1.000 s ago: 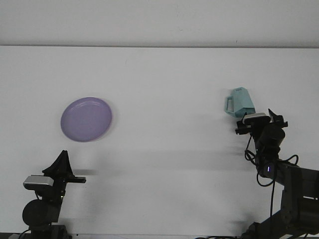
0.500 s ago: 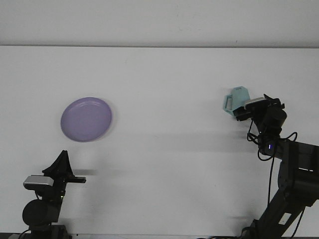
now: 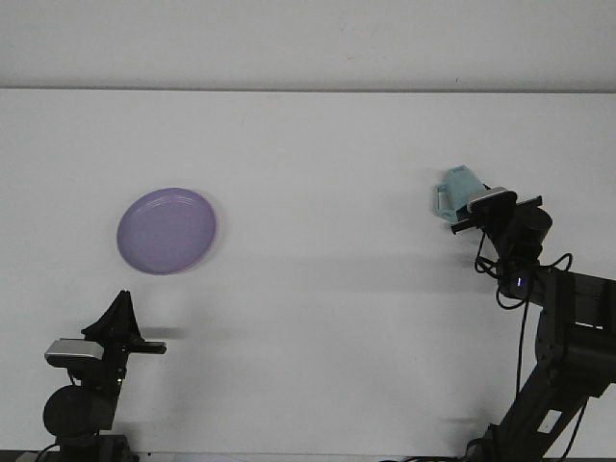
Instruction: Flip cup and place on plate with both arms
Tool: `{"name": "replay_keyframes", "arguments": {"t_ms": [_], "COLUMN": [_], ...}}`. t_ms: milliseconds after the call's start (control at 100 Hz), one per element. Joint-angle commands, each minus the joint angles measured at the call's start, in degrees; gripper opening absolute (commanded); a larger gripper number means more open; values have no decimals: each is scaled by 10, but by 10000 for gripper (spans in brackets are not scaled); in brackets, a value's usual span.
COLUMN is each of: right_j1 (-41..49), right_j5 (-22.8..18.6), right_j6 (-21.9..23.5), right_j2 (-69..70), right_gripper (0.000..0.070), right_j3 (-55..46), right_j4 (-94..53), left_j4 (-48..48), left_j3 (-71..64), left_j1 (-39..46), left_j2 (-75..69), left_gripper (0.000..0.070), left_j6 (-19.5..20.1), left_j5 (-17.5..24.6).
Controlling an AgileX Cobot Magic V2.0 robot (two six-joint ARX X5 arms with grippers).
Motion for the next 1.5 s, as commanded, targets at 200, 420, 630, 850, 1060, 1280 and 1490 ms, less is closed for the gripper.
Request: {"name": "replay_keyframes", "arguments": {"t_ms": [200,420,630,850,1060,1280,1490], "right_j1": [0,10,60,155,273,407,487], "right_j5": [-1,-2,-14,-13,5,60,126], "right_j6": [112,226,238,227,206,184,181], "right_j2": [-78,-239,-382,-413,-388,-317,-223], "right_gripper": [13,12,8,7,7,7,7], "right_j3": [10,10,56,174,221,222,262], "right_j4": [-83,-273,-568,-851,-981,-1057,-1106], "left_j4": [7,10,10,10,10,10,10], "left_j3": [-10,-8,-7,-7,-7,-7,-7], "left_j1": [0,0,0,0,0,0,0], "left_j2": [-1,-1,-1,-1,-1,-1,-1], "left_gripper": [12,12,12,12,12,12,12], "left_j6": [-1,-5,-17,-17,-17,-19,-19], "left_j5": [-1,-1,-1,-1,-1,-1,0]}}
